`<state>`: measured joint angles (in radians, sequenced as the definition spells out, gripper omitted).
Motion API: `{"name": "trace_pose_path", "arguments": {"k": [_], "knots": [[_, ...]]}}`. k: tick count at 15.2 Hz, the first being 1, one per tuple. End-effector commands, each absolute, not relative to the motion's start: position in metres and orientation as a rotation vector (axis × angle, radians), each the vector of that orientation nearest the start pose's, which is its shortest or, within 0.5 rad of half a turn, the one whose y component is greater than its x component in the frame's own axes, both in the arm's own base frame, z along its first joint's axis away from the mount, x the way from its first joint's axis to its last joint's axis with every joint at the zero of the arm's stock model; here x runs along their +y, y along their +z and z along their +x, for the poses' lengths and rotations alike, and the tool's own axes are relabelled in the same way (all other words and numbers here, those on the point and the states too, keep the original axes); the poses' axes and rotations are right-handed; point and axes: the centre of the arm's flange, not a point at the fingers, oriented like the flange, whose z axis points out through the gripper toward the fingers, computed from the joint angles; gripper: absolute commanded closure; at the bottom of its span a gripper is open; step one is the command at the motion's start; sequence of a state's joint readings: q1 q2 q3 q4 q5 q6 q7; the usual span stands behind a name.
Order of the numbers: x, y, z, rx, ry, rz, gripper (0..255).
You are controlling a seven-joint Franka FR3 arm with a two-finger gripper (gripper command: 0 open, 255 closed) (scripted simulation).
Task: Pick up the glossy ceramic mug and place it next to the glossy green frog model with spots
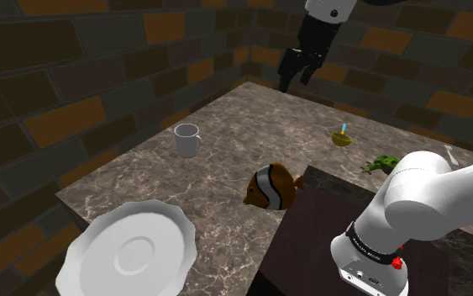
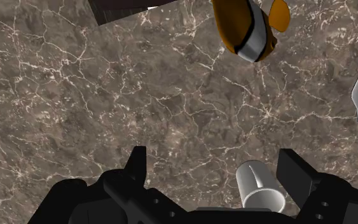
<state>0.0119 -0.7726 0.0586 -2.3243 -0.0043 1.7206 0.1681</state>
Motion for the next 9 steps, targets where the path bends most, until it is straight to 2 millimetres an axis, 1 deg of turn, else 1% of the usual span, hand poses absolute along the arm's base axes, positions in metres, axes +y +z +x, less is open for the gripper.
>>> {"name": "trace_pose_path", "arguments": {"k": [1, 9], "knots": [[0.029, 0.615, 0.325, 0.174, -0.272, -3.151, 0], [0.078, 0.563, 0.408, 0.234, -0.222, -3.163, 0]]}}
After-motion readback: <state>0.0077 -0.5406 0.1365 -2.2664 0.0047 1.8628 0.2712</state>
